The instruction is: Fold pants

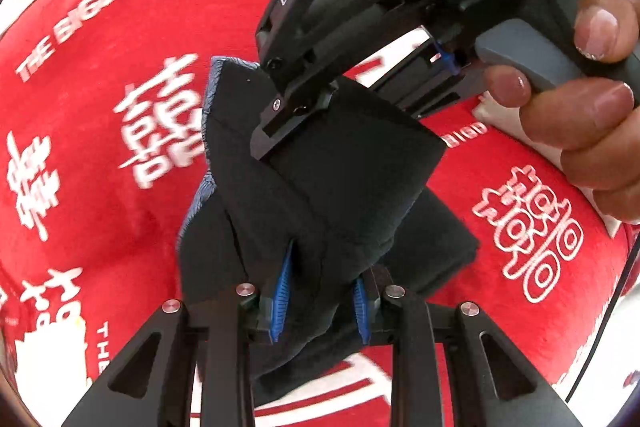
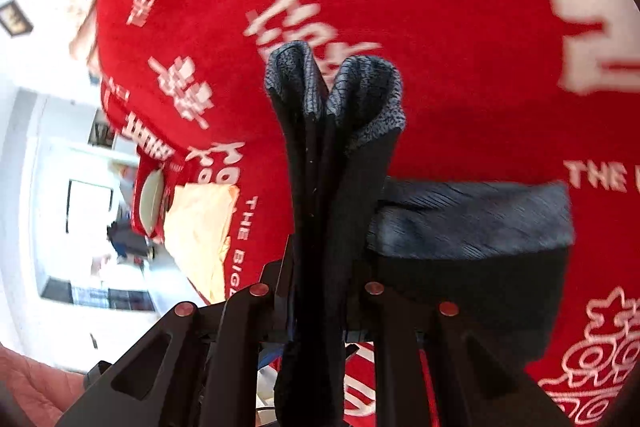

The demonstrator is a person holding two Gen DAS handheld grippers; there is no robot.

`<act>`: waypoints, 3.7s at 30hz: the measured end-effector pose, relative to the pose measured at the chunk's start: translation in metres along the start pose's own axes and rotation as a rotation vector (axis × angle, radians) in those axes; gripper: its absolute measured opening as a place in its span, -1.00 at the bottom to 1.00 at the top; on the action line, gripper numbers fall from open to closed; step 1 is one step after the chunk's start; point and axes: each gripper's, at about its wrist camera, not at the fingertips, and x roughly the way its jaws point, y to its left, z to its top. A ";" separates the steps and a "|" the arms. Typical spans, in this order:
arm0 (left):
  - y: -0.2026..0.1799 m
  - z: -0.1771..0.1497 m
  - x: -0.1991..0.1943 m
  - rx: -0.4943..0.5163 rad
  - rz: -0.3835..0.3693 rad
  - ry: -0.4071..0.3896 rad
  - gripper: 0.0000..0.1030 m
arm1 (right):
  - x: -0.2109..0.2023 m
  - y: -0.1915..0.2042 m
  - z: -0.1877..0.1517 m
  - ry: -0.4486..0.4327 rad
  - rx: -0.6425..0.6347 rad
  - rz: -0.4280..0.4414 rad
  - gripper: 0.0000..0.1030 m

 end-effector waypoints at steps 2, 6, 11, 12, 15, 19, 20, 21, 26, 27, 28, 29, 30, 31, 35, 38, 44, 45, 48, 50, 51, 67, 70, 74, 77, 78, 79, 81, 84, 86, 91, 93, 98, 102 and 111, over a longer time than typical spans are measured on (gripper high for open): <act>-0.019 -0.002 0.007 0.030 -0.008 0.013 -0.46 | -0.008 -0.027 -0.009 -0.016 0.043 0.000 -0.68; -0.053 -0.006 0.034 0.083 -0.017 0.066 -0.46 | -0.006 -0.074 -0.019 -0.024 0.102 -0.014 -0.68; -0.080 -0.017 0.062 0.115 -0.014 0.137 -0.46 | 0.006 -0.134 -0.036 -0.003 0.180 -0.041 -0.67; -0.085 -0.019 0.065 0.127 -0.009 0.143 -0.46 | 0.008 -0.142 -0.039 -0.004 0.189 -0.043 -0.66; -0.091 -0.024 0.068 0.165 0.013 0.155 -0.45 | 0.016 -0.162 -0.047 -0.006 0.226 -0.039 -0.60; -0.079 -0.022 0.054 0.161 -0.022 0.173 0.05 | 0.013 -0.161 -0.052 -0.015 0.238 -0.034 -0.52; -0.070 -0.020 0.049 0.140 -0.030 0.182 0.16 | 0.011 -0.160 -0.052 -0.011 0.234 -0.046 -0.50; -0.058 -0.019 0.041 0.117 -0.049 0.189 0.16 | 0.009 -0.159 -0.052 -0.007 0.232 -0.062 -0.48; 0.005 -0.001 0.011 0.048 0.029 0.152 0.17 | -0.012 -0.151 -0.053 -0.034 0.234 -0.215 -0.20; 0.019 0.002 0.010 0.017 0.050 0.147 0.17 | -0.018 -0.149 -0.053 -0.053 0.230 -0.258 -0.20; 0.034 0.006 0.011 -0.018 0.072 0.146 0.17 | -0.024 -0.146 -0.052 -0.079 0.232 -0.290 -0.20; 0.052 0.011 0.016 -0.058 0.095 0.150 0.17 | -0.028 -0.144 -0.050 -0.098 0.237 -0.301 -0.20; 0.073 0.015 0.025 -0.104 0.126 0.164 0.17 | -0.032 -0.141 -0.048 -0.118 0.239 -0.303 -0.20; 0.089 0.017 0.035 -0.143 0.151 0.180 0.17 | -0.035 -0.137 -0.043 -0.141 0.233 -0.304 -0.24; 0.142 0.015 0.077 -0.334 0.193 0.273 0.17 | -0.022 -0.115 -0.012 -0.176 0.161 -0.307 -0.50; 0.148 0.003 0.105 -0.414 0.159 0.350 0.17 | 0.002 -0.107 0.003 -0.158 0.118 -0.311 -0.50; 0.143 -0.025 0.122 -0.542 0.099 0.359 0.22 | 0.033 -0.134 -0.012 -0.096 0.065 -0.429 -0.87; 0.144 -0.025 0.123 -0.539 0.099 0.361 0.27 | 0.031 -0.137 -0.014 -0.093 0.075 -0.423 -0.87; 0.151 -0.025 0.120 -0.550 0.086 0.364 0.38 | 0.027 -0.137 -0.016 -0.090 0.096 -0.420 -0.87; 0.157 -0.021 0.118 -0.567 0.073 0.367 0.38 | 0.023 -0.136 -0.017 -0.088 0.107 -0.427 -0.80; 0.157 -0.020 0.111 -0.563 0.078 0.367 0.38 | 0.021 -0.132 -0.019 -0.088 0.112 -0.428 -0.77; 0.125 -0.052 0.076 -0.489 0.072 0.407 0.70 | 0.020 -0.087 -0.096 -0.080 0.043 -0.575 0.07; 0.126 -0.054 0.078 -0.504 0.065 0.412 0.70 | 0.022 -0.092 -0.101 -0.092 0.073 -0.576 0.12; 0.126 -0.054 0.076 -0.507 0.065 0.419 0.70 | 0.025 -0.089 -0.105 -0.096 0.071 -0.589 0.28; 0.126 -0.054 0.078 -0.511 0.068 0.426 0.71 | 0.028 -0.086 -0.106 -0.087 0.057 -0.611 0.32; 0.125 -0.054 0.076 -0.511 0.068 0.427 0.71 | 0.029 -0.086 -0.105 -0.087 0.056 -0.618 0.34; 0.128 -0.055 0.082 -0.509 0.067 0.427 0.71 | 0.031 -0.085 -0.104 -0.085 0.059 -0.627 0.38; 0.129 -0.056 0.084 -0.511 0.065 0.429 0.71 | 0.034 -0.086 -0.103 -0.081 0.073 -0.636 0.44; 0.130 -0.057 0.084 -0.515 0.070 0.440 0.84 | 0.037 -0.090 -0.103 -0.079 0.117 -0.627 0.47; 0.132 -0.058 0.085 -0.525 0.059 0.442 0.84 | 0.036 -0.092 -0.104 -0.087 0.138 -0.621 0.48; 0.131 -0.060 0.086 -0.517 0.055 0.442 0.84 | 0.041 -0.090 -0.107 -0.086 0.115 -0.655 0.53; 0.132 -0.060 0.088 -0.523 0.050 0.444 0.84 | 0.042 -0.092 -0.107 -0.081 0.117 -0.663 0.55; 0.134 -0.061 0.084 -0.532 0.034 0.447 0.84 | 0.041 -0.093 -0.106 -0.090 0.133 -0.665 0.57; 0.136 -0.062 0.074 -0.519 0.018 0.447 0.84 | 0.044 -0.091 -0.106 -0.097 0.137 -0.675 0.57; 0.150 -0.081 0.038 -0.494 0.029 0.483 0.84 | 0.031 -0.076 -0.122 -0.110 0.156 -0.663 0.57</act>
